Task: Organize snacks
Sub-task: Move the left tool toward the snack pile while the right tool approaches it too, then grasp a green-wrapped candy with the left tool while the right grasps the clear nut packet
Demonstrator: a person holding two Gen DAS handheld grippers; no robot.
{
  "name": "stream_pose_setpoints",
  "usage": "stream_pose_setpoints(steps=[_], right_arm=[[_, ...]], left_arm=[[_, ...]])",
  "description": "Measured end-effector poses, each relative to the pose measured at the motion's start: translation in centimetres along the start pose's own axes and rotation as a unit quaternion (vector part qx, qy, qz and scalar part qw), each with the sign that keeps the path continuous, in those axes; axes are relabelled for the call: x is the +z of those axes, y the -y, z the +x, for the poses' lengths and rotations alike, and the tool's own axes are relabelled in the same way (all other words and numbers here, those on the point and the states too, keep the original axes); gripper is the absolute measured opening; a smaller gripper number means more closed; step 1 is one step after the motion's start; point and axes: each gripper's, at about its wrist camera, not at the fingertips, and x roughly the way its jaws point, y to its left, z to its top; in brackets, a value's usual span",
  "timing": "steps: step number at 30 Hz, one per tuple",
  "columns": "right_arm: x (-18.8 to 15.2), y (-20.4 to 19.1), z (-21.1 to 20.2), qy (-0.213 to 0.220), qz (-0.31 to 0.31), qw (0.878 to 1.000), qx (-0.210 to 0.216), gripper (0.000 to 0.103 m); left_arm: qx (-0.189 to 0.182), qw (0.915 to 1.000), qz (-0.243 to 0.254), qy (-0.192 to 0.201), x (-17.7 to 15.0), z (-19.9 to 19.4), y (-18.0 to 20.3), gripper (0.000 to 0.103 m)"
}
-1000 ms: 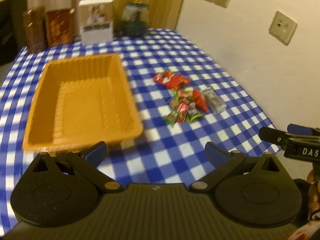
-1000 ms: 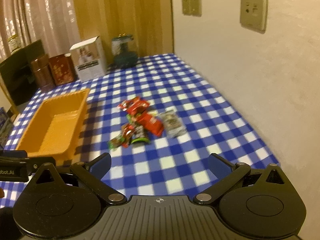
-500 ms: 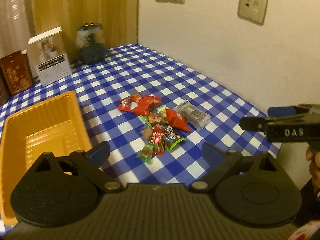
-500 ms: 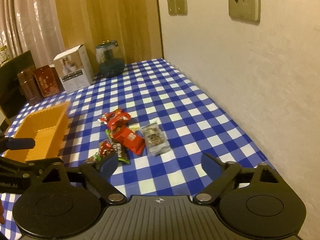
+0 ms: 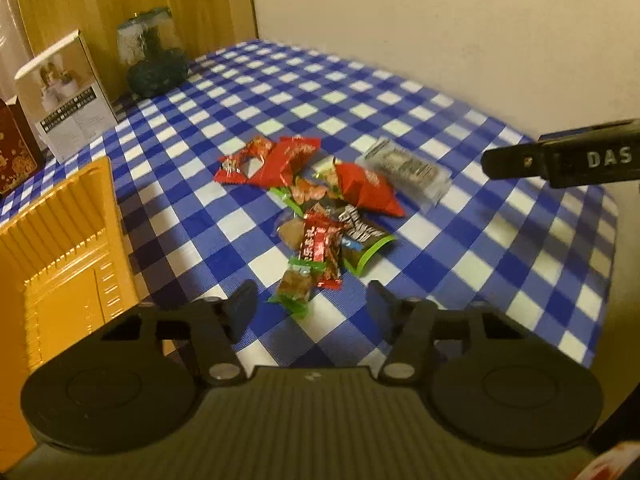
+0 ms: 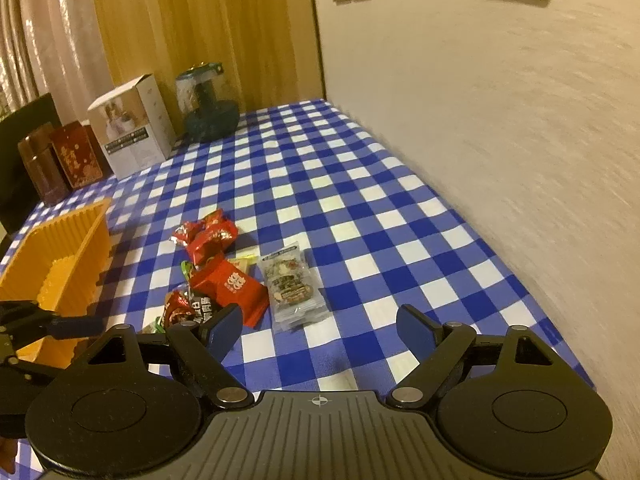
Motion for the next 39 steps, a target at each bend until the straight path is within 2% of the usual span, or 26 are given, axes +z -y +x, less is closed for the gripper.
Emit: stream_pose_setpoints(steps=[6, 16, 20, 26, 36, 39], right_arm=[[0.2, 0.0, 1.1, -0.007, -0.002, 1.0, 0.002, 0.084], [-0.1, -0.1, 1.7, -0.016, -0.005, 1.0, -0.004, 0.085], [-0.1, 0.1, 2.0, -0.019, -0.001, 1.0, -0.004, 0.085], [-0.1, 0.1, 2.1, -0.02, -0.001, 1.0, -0.004, 0.084], [1.6, -0.1, 5.0, -0.022, -0.039, 0.999, 0.009, 0.084], [1.8, -0.2, 6.3, -0.035, -0.047, 0.998, 0.016, 0.071]], left_arm=[[0.024, 0.9992, 0.031, -0.012, 0.6, 2.0, 0.2, 0.052], [0.019, 0.9987, 0.034, -0.033, 0.8, 3.9, -0.3, 0.038], [0.01, 0.9988, 0.029, -0.038, 0.9, 3.9, -0.3, 0.021], [-0.006, 0.999, 0.006, -0.043, 0.8, 3.3, -0.3, 0.02], [-0.016, 0.9981, -0.058, -0.011, 1.3, 1.4, -1.8, 0.019], [-0.021, 0.9972, -0.072, -0.003, 1.4, 1.3, -2.0, 0.019]])
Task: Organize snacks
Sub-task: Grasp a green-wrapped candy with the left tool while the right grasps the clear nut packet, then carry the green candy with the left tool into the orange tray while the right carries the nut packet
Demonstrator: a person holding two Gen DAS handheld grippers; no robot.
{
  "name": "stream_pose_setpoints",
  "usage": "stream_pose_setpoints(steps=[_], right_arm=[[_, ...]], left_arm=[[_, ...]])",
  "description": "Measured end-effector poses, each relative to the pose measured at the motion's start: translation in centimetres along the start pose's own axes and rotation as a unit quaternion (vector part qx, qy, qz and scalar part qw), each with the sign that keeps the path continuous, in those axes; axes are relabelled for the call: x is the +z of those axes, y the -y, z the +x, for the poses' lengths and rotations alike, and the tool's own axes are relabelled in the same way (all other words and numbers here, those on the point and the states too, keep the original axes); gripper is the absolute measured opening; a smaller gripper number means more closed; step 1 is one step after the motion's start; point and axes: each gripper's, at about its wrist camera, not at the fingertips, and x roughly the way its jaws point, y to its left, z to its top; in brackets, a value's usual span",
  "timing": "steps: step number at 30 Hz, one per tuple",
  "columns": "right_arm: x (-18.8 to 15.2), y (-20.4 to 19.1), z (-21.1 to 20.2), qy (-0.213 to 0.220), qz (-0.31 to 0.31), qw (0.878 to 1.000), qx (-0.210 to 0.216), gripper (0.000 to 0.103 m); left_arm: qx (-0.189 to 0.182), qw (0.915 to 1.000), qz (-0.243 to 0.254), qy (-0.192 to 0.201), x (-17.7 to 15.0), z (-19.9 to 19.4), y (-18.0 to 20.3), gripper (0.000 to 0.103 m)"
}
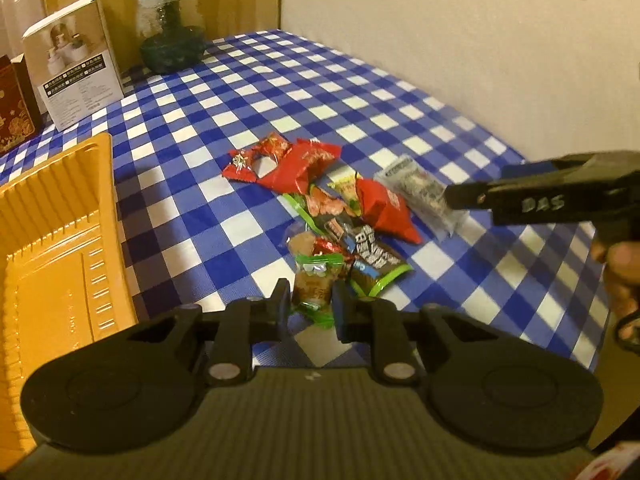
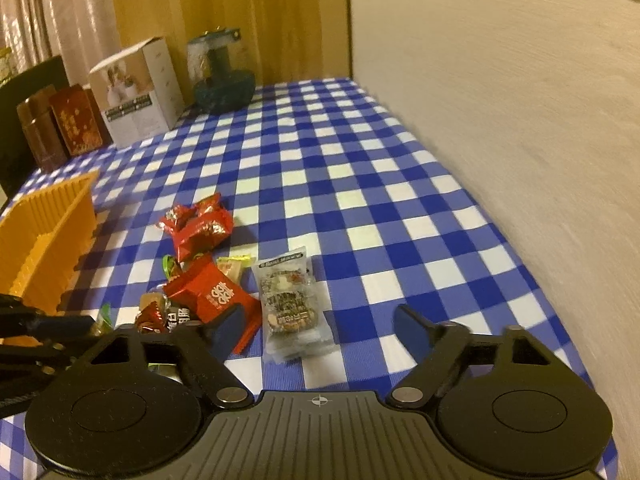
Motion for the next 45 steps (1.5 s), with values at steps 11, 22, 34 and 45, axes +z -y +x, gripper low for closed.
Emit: stream_pose_setpoints(steps=[11, 22, 34, 45], right_arm=[[0.5, -0.4, 4.3, -0.039, -0.022, 0.999, 0.021, 0.054], [0.3, -1.0, 3.8, -0.037, -0.023, 0.999, 0.013, 0.039], [-0.7, -1.9, -0.9, -0.01, 0.028, 1.0, -0.008, 0.039], [-1.7, -6.1, -7.0, 0.011, 0.056, 0.998, 0.014, 0.039]], left_arm=[[-0.014, 0.9996, -0.024, 0.0, -0.1, 0.3, -0.4, 0.019], [-0.015, 0.9996, -0.026, 0.0, 0.0, 0.3, -0.4, 0.019], [-0.022, 0.9994, -0.025, 0.003, 0.6, -1.0, -0.1, 0.019], [-0.025, 0.9978, -0.056, 0.024, 0.8, -6.7, -1.7, 0.019]])
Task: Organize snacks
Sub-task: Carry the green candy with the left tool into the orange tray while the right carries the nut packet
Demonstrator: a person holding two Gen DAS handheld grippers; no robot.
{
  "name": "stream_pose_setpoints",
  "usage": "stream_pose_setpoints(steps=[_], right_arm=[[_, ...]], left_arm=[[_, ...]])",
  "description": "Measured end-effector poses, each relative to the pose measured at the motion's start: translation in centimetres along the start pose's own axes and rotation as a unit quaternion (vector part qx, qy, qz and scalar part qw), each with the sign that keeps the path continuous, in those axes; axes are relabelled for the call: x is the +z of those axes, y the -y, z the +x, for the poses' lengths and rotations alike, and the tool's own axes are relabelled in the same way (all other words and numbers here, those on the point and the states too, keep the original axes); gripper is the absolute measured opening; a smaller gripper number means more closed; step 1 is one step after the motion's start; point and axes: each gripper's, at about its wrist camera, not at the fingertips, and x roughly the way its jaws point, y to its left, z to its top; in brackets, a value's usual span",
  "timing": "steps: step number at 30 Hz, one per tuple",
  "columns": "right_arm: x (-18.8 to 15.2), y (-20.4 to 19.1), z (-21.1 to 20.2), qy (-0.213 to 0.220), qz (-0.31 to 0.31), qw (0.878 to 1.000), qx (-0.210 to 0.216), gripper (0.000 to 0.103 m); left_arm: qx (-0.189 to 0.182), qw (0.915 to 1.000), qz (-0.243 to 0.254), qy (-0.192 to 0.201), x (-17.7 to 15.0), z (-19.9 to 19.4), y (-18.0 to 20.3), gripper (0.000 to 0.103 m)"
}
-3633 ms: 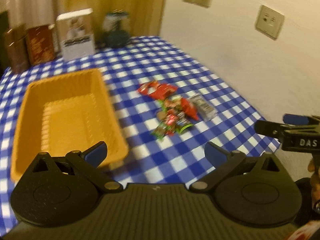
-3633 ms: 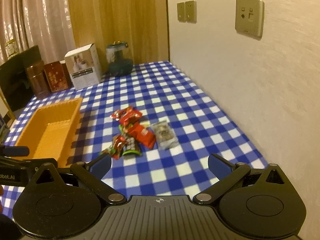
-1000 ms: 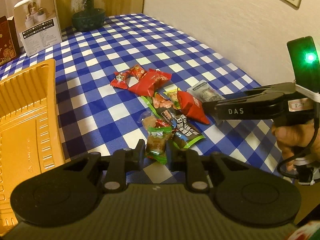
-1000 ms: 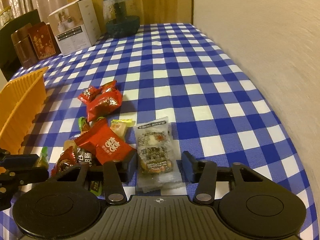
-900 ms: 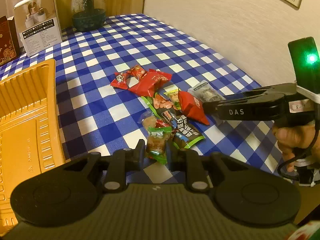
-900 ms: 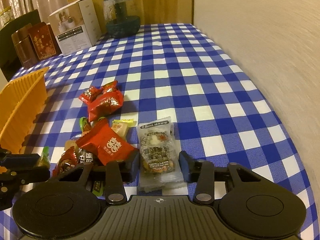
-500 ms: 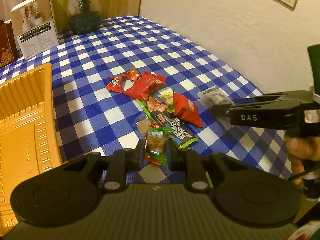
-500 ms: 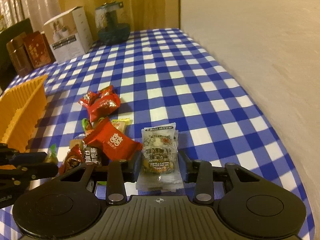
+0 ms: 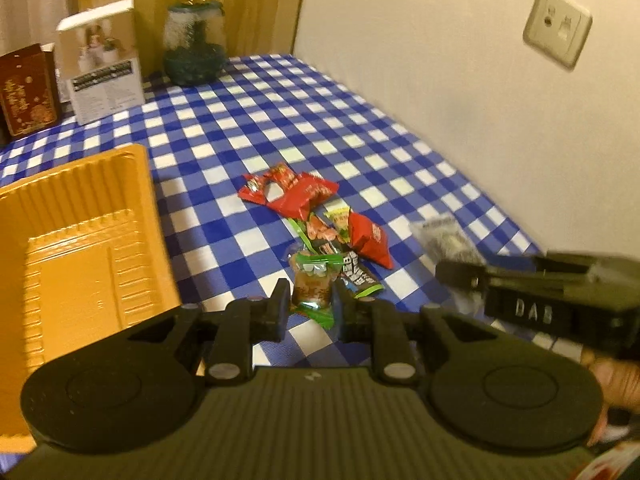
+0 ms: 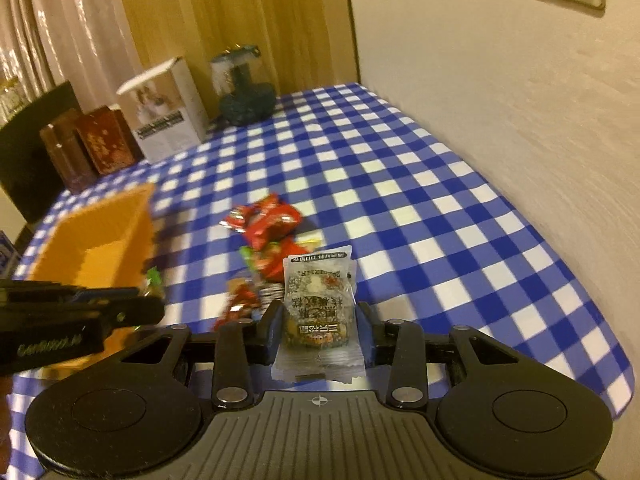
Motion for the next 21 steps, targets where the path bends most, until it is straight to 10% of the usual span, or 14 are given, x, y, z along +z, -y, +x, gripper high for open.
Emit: stream_pose_setpoints(steps=[21], right_arm=[[-0.5, -13.7, -4.1, 0.013, -0.058, 0.995, 0.082, 0.039]], left_arm=[[0.08, 0.996, -0.035, 0.015, -2.1, -10.2, -7.9, 0.02]])
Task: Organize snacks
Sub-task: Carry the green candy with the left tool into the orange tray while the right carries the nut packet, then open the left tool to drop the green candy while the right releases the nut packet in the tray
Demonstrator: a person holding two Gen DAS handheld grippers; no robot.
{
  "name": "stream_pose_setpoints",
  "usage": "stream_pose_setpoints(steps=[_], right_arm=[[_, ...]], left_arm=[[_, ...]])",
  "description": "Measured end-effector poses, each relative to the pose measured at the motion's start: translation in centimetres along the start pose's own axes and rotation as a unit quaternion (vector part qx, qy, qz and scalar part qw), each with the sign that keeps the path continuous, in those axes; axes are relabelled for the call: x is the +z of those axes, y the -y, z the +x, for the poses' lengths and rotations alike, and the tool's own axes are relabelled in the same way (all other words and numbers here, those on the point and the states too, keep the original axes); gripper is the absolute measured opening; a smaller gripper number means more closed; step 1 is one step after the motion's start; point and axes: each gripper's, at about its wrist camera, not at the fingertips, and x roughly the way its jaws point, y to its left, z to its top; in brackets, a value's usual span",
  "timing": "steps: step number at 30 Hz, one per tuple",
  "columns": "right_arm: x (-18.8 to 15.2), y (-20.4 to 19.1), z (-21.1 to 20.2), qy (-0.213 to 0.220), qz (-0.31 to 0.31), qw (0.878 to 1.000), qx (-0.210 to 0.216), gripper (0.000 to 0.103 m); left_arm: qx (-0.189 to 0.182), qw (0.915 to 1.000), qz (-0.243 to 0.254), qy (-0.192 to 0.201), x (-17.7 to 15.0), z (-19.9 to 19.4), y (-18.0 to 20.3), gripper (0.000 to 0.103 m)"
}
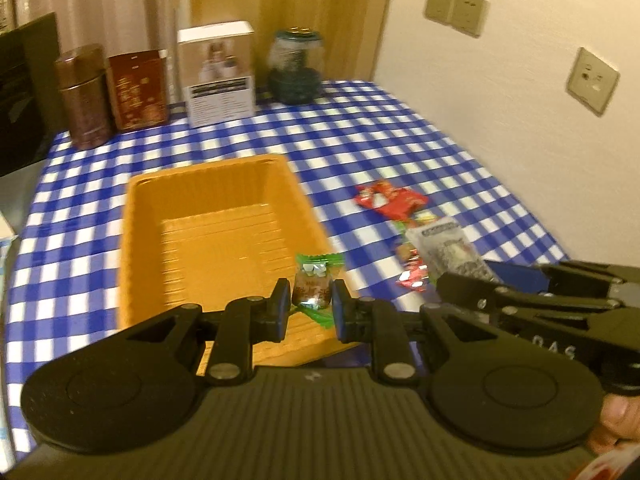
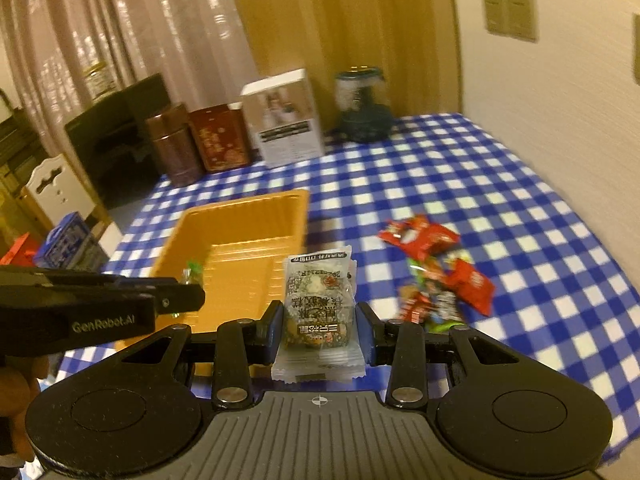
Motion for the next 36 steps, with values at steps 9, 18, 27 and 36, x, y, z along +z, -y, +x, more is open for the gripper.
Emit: stream_pose_setpoints(steps=[9, 18, 27, 36], right_arm=[[0.8, -4.2, 3.3, -0.01, -0.023, 0.999, 0.024, 0.039], [0.9, -6.0, 6.6, -0.026, -0.029, 0.999, 0.036, 0.039], [0.9, -5.7, 8.6, -0.033, -0.024, 0.998, 0.038, 0.039], [0.9, -5.6, 9.7, -0.037, -0.017, 0.998, 0.042, 0.039]], left_arm=[[0.028, 0.9993, -0.021, -0.009, -0.5, 0.3, -4.7, 0.02], [0.04, 0.9985, -0.028, -0.025, -0.7, 2.3, -6.7, 0.02], [0.042, 0.998, -0.031, -0.035, -0.8, 4.1, -7.6, 0.02], [0.055, 0.997, -0.045, -0.032, -1.2, 4.9, -8.0, 0.036]])
